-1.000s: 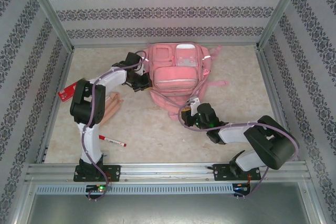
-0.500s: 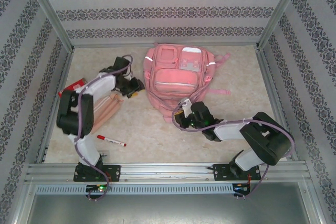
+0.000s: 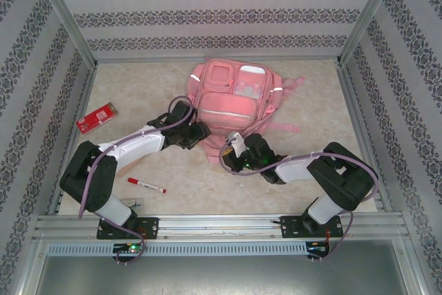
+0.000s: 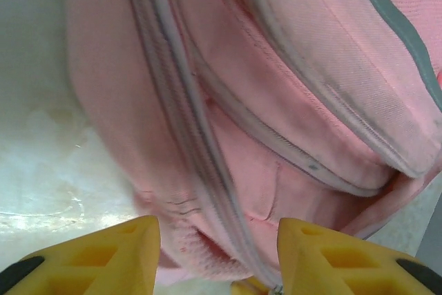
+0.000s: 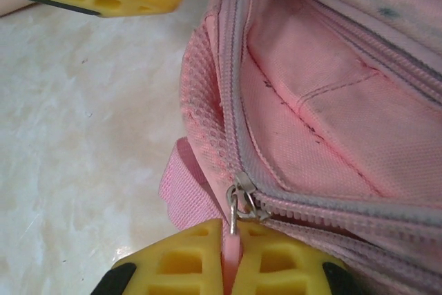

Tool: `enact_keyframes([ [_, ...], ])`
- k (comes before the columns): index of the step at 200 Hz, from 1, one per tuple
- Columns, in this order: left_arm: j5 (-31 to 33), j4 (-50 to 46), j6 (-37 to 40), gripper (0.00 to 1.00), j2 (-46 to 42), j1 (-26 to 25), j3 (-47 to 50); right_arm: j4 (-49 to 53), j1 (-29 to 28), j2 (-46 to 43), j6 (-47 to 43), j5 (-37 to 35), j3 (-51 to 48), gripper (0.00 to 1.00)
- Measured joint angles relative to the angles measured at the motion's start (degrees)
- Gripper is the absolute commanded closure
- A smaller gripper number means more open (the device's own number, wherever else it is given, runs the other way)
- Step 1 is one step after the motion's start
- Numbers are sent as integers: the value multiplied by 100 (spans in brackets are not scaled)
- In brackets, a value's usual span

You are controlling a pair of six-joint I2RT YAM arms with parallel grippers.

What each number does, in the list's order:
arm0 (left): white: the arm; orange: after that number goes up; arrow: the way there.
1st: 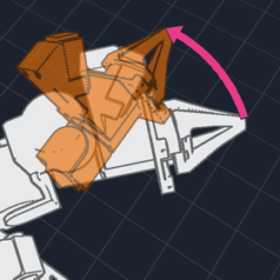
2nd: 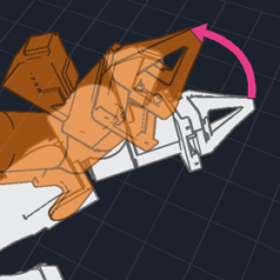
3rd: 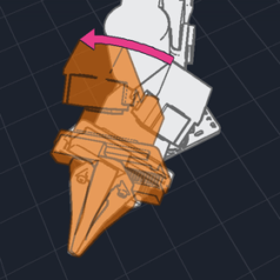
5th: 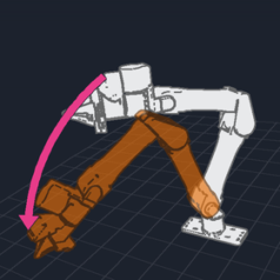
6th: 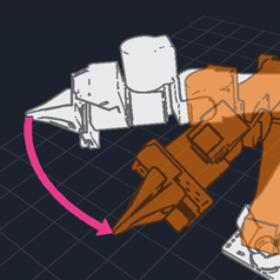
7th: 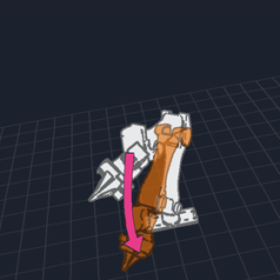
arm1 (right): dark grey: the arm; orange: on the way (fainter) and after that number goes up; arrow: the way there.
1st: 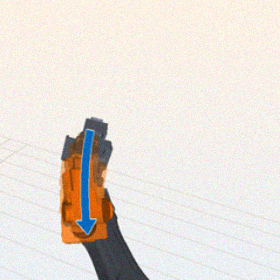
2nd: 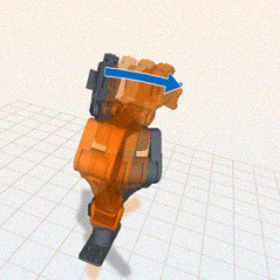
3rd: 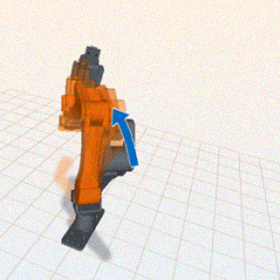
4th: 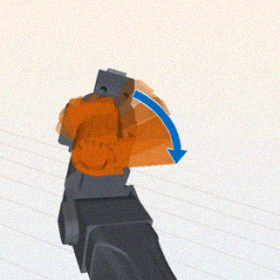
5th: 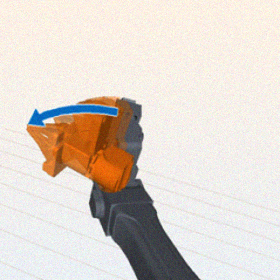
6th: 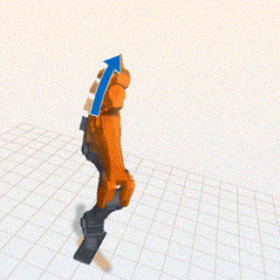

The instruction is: Pack the student bag

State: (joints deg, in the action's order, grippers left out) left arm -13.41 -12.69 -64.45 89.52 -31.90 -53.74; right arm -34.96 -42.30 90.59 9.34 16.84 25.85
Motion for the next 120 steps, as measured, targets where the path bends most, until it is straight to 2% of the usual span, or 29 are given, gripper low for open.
enact_keyframes([
  [23, 337, 409, -345, 53, 85, -197, 160, 4, -72, 13, -79, 9, 15, 100],
  [45, 450, 883, -599, 59, 413, -227, 271, 2, -72, 28, -101, 13, 15, 100],
  [60, 468, 1073, -699, 75, 555, -227, 291, 0, -70, 33, -101, 7, 17, 100],
  [78, 507, 1102, -647, 100, 584, -216, 350, 2, -68, 33, -79, -52, 17, 100],
  [120, 289, 730, 26, 100, 415, 9, 249, -125, 72, 7, 122, -208, -57, 100],
])
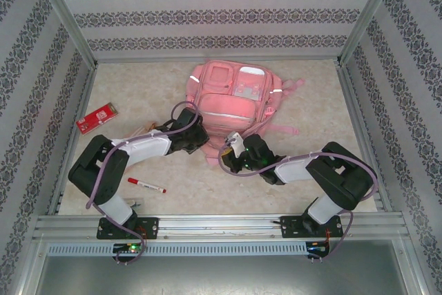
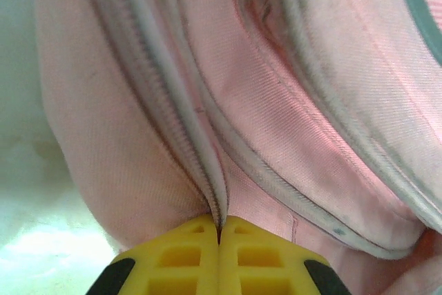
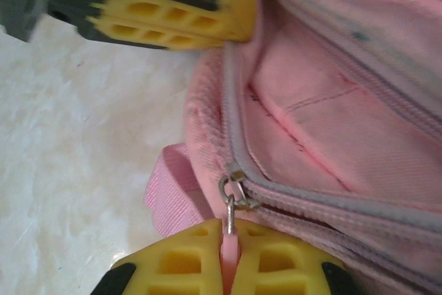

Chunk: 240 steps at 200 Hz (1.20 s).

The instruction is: Pack the student bag

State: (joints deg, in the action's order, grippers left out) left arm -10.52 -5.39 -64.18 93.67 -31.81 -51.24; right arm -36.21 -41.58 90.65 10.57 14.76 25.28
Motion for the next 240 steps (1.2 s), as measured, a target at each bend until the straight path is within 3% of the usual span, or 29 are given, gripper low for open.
enact_keyframes([
  [44, -1005, -671, 1126, 100, -142, 804, -437, -125, 520, -269, 262, -254, -210, 100],
  [71, -1049, -1211, 1812, 100, -11, 1458, -896, -13, 758, -310, 306, -570, -334, 100],
  [101, -1209, -1843, 2463, 100, 841, 1847, -1917, 90, 774, -455, 332, -798, -501, 100],
  [144, -1676, -2428, 2916, 100, 2118, 1945, -3386, 190, 745, -774, 299, -796, -568, 100],
  [159, -1768, -2483, 2970, 94, 2297, 1945, -3694, 247, 640, -841, 260, -791, -566, 100],
  [177, -1836, -2507, 2994, 74, 2420, 1945, -3947, 286, 470, -859, 236, -782, -551, 100],
  [201, -1932, -2361, 2879, 62, 2398, 2068, -3965, 549, 286, -866, 234, -754, -485, 100],
  [240, -2081, -1954, 2247, 52, 1150, 2164, -2083, 691, 153, -802, 138, -597, -170, 100],
])
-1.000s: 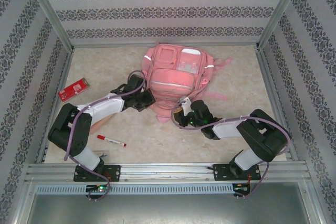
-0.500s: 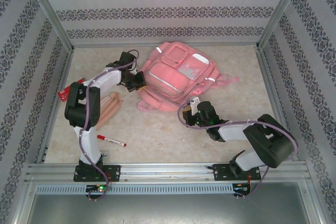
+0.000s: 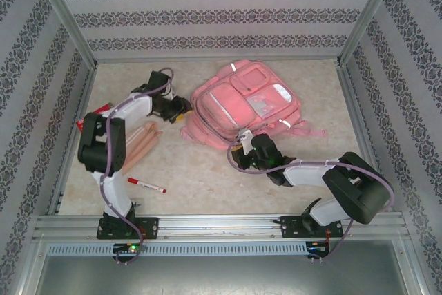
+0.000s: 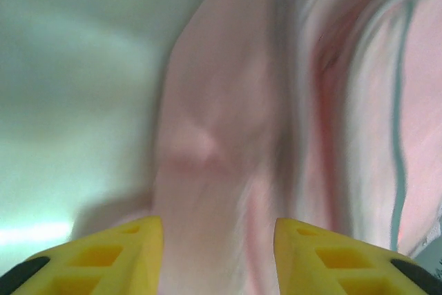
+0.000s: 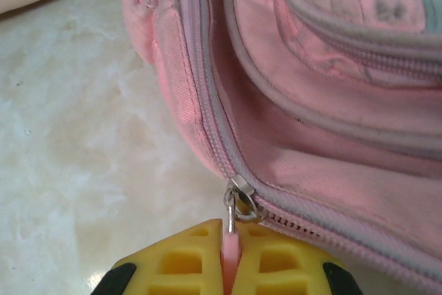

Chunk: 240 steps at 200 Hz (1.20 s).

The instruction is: Pack the student bag

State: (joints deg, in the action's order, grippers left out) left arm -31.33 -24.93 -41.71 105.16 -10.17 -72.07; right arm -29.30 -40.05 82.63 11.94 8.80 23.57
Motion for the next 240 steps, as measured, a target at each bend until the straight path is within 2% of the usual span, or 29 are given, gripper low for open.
enact_keyframes([
  [22, 127, 20, -391, 47, -944, -238, 870, 20, -35, 96, -118, 122, 87, 100],
  [50, 442, 315, -898, 46, -1633, -1043, 1296, 42, -37, 249, -264, 372, 149, 100],
  [75, 678, 745, -1362, 45, -1650, -1587, 1403, 39, -142, 391, -365, 505, 267, 100],
  [102, 1287, 1045, -1759, 44, -1515, -1950, 1429, 33, -243, 492, -439, 623, 389, 100],
  [163, 2245, 1740, -2426, 45, -1263, -2326, 1910, 42, -258, 570, -483, 664, 472, 100],
  [178, 2415, 1880, -2542, 49, -1266, -2391, 2022, 44, -258, 621, -483, 664, 509, 100],
  [197, 2601, 2009, -2671, 61, -1266, -2437, 2151, 59, -258, 678, -483, 664, 557, 100],
  [212, 2699, 2035, -2741, 73, -1261, -2437, 2199, 63, -258, 680, -483, 660, 568, 100],
  [230, 2758, 2031, -2699, 95, -1187, -2437, 2203, 127, -254, 678, -485, 647, 579, 100],
  [240, 2763, 2028, -2640, 100, -1110, -2437, 2201, 201, -216, 660, -483, 610, 595, 100],
])
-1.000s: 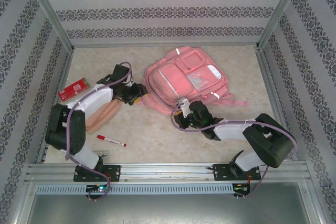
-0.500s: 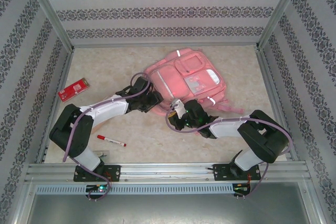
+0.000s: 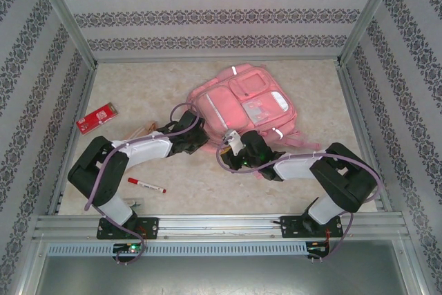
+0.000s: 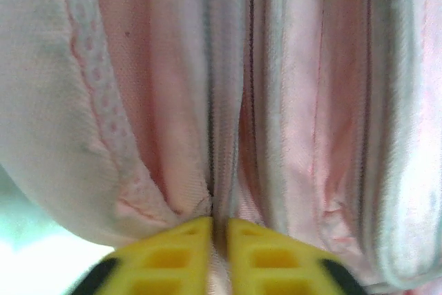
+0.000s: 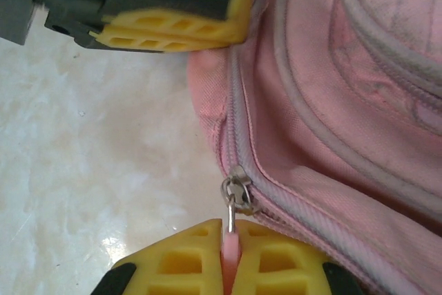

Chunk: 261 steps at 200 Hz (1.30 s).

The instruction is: Pack the student bag

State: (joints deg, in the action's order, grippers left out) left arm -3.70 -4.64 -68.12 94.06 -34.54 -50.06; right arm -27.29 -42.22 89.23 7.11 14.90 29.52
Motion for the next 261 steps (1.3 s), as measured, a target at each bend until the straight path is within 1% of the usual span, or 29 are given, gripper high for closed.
enact_keyframes([
  [29, 37, -28, 350, 100, 76, 4, -55, 328, 334, -173, 127, -59, 13, 100],
  [48, 55, -245, 673, 100, 72, 28, -181, 614, 614, -264, 219, -175, 13, 100],
  [84, -24, -704, 1364, 100, -170, 284, -321, 1224, 970, -332, 356, -459, 103, 100],
  [105, 68, -1069, 1742, 100, -446, 649, -343, 1412, 1392, -332, 669, -675, 118, 100],
  [111, 96, -1169, 1836, 100, -509, 767, -343, 1456, 1532, -332, 785, -780, 118, 97],
  [122, 129, -1292, 1971, 100, -579, 938, -332, 1508, 1775, -332, 1032, -988, 116, 96],
  [140, 138, -1419, 2151, 100, -632, 990, -273, 1537, 2026, -323, 1486, -1244, 114, 97],
  [153, 76, -1484, 2232, 100, -632, 984, -205, 1600, 2085, -317, 1707, -1373, 116, 98],
  [157, 50, -1517, 2253, 95, -632, 981, -186, 1624, 2083, -317, 1762, -1399, 118, 99],
  [163, -33, -1537, 2273, 82, -634, 981, -155, 1641, 2065, -317, 1814, -1412, 118, 100],
  [166, -85, -1539, 2277, 73, -643, 981, -138, 1646, 2052, -317, 1836, -1412, 118, 100],
  [171, -173, -1537, 2269, 63, -654, 981, -109, 1644, 2028, -317, 1858, -1412, 118, 100],
  [177, -293, -1532, 2247, 57, -686, 979, -74, 1637, 2017, -317, 1875, -1397, 118, 100],
  [182, -389, -1530, 2181, 53, -741, 962, -37, 1624, 1987, -317, 1888, -1355, 118, 100],
  [189, -446, -1534, 2048, 42, -844, 914, -2, 1606, 1963, -319, 1897, -1285, 118, 100],
  [194, -446, -1534, 1974, 36, -933, 857, 11, 1587, 1941, -321, 1899, -1213, 118, 100],
  [222, -282, -1416, 1283, 30, -1504, 221, 2, 1528, 1609, -326, 1805, -787, 249, 100],
  [226, -260, -1403, 1185, 22, -1526, 133, -17, 1521, 1534, -326, 1794, -719, 289, 100],
  [230, -221, -1397, 1099, 20, -1530, 61, -37, 1508, 1460, -326, 1779, -656, 328, 100],
  [259, 118, -1241, 448, 18, -1143, -264, -133, 1423, 1067, -326, 1646, -238, 568, 100],
  [261, 138, -1239, 417, 16, -1106, -273, -142, 1416, 1047, -326, 1637, -214, 579, 100],
])
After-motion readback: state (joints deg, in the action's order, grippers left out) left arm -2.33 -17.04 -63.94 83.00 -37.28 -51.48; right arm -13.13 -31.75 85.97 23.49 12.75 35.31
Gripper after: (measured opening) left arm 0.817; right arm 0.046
